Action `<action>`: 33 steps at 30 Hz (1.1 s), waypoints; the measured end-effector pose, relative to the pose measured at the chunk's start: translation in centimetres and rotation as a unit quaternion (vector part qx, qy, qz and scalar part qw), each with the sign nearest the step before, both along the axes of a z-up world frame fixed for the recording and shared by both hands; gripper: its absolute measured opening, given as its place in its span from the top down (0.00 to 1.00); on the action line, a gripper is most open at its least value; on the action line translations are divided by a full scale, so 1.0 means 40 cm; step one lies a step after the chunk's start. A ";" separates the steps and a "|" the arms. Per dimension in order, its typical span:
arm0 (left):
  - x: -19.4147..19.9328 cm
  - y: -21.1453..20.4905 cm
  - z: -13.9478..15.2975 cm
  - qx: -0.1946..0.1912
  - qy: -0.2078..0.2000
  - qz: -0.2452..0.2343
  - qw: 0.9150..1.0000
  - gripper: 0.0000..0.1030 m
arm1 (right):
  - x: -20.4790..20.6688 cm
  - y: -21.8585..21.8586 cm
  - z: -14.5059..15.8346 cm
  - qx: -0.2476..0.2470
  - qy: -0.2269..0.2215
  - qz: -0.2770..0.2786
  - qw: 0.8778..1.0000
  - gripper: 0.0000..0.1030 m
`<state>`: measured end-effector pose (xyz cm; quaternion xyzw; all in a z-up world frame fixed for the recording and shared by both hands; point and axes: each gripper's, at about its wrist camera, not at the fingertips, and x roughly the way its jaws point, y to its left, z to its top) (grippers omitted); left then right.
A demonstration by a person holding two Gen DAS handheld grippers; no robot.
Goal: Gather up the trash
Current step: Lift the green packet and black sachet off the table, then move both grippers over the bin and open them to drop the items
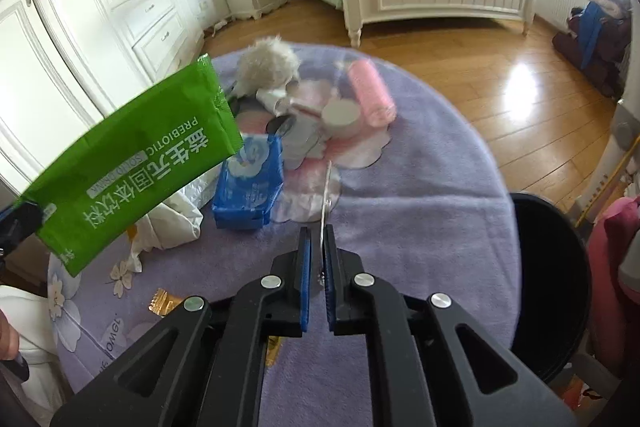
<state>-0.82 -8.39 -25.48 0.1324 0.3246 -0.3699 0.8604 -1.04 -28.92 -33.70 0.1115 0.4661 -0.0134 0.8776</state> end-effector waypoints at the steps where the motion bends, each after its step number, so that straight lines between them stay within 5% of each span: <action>1: 0.003 0.000 0.000 0.000 0.000 0.002 1.000 0.96 | 0.005 0.005 -0.010 -0.006 0.003 0.000 1.000 0.96; 11: 0.007 -0.070 0.007 -0.003 -0.002 -0.014 1.000 0.96 | -0.062 0.025 0.079 -0.125 -0.044 -0.011 0.991 0.99; 33: -0.061 -0.372 0.052 -0.025 -0.022 -0.129 0.991 0.95 | -0.211 -0.251 0.093 -0.148 -0.032 -0.132 0.980 0.99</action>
